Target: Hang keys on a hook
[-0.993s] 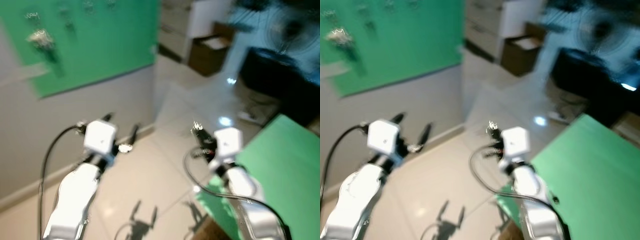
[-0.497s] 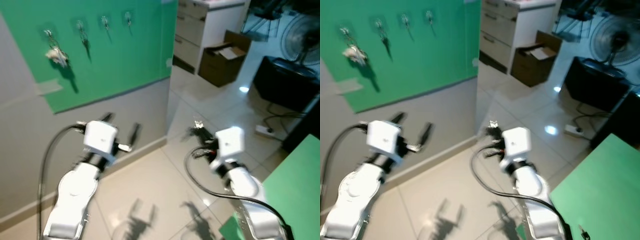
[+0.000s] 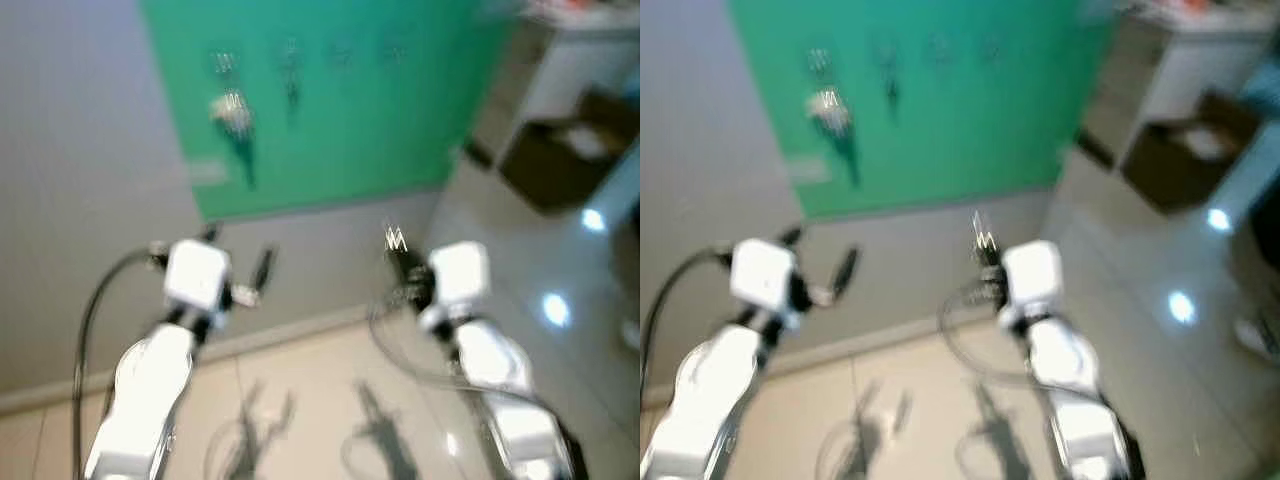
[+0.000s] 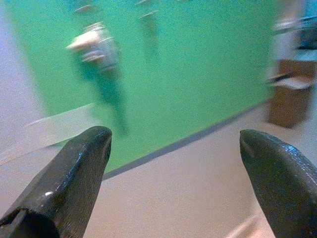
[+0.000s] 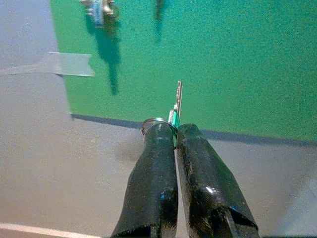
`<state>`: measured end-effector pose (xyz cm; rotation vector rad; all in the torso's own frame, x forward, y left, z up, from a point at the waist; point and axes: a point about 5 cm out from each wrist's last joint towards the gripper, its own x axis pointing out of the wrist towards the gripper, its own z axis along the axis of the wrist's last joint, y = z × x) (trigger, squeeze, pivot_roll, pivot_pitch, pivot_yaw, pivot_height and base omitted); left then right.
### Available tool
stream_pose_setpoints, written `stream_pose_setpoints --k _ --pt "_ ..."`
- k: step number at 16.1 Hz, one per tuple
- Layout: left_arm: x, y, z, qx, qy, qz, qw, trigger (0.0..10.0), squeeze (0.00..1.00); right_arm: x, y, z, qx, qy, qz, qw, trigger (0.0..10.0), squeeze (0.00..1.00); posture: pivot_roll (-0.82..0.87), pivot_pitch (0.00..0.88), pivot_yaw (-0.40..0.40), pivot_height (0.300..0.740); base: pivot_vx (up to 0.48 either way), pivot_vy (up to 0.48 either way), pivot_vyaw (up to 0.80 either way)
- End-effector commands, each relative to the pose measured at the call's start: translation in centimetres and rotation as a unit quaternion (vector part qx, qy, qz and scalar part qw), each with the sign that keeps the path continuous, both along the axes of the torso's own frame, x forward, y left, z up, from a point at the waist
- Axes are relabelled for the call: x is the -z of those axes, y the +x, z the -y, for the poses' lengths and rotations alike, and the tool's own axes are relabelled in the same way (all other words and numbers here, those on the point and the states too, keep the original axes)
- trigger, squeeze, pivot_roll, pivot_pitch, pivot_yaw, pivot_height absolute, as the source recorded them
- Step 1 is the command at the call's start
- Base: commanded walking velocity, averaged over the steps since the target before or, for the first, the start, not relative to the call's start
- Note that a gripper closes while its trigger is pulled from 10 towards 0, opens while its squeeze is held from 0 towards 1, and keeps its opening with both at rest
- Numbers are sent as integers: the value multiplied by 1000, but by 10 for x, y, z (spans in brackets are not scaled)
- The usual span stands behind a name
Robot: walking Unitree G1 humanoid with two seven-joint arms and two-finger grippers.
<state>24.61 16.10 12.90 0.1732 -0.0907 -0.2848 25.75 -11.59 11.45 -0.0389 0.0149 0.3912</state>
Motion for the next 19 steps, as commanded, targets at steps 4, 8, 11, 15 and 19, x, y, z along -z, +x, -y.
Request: stream_pose_setpoints --k 4,8,11,15,19 --pt "-4 -2 9 12 0 10 1000 10000 0 2 3 15 19 1 0 1000 10000 0 -8 0 -30 740 376 0 800" --pt "-3 -1 11 13 -2 7 1000 10000 0 5 0 20 26 1 -2 1000 10000 0 -14 0 -25 740 369 0 786" --pt "-1 0 13 9 -13 1 1000 10000 0 7 -1 28 46 18 -7 999 10000 0 -28 0 -20 740 0 0 0" --pt "-3 9 15 4 -11 11 1000 10000 0 2 1 29 49 -1 11 999 10000 0 -49 0 -8 740 0 0 0" --pt "-4 14 19 9 -10 15 1000 10000 0 -3 3 26 52 1 22 998 10000 0 -72 0 6 740 0 -337 394"
